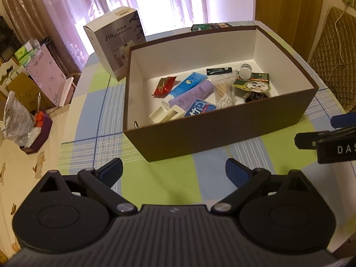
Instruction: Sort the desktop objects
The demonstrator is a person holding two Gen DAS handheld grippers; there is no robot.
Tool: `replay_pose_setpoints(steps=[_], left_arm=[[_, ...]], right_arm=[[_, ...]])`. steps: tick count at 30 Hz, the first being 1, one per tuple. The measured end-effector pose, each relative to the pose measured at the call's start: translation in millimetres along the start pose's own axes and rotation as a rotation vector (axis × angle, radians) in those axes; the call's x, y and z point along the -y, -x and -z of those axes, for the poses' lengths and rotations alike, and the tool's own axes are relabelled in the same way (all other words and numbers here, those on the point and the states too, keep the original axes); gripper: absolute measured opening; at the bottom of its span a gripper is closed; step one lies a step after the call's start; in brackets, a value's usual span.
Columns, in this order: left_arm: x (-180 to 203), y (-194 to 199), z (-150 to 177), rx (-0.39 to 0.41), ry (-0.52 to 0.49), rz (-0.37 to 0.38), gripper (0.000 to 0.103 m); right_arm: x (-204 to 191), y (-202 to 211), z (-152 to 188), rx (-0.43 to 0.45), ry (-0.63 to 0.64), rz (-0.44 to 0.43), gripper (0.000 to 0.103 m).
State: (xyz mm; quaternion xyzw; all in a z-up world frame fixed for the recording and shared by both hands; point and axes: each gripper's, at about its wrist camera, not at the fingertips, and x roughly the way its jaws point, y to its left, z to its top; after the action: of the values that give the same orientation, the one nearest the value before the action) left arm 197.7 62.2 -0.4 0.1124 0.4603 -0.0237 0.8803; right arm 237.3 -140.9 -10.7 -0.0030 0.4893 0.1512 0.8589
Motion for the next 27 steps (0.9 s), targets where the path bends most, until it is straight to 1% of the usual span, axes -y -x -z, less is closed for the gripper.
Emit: replay_pose_setpoints(steps=[6, 27], left_arm=[[1, 3, 8, -0.009, 0.003, -0.001, 0.097], [1, 17, 21, -0.011, 0.018, -0.016, 0.097]], right_arm=[[-1, 4, 5, 0.002, 0.001, 0.001, 0.095], [-9, 10, 17, -0.003, 0.024, -0.012, 0.095]])
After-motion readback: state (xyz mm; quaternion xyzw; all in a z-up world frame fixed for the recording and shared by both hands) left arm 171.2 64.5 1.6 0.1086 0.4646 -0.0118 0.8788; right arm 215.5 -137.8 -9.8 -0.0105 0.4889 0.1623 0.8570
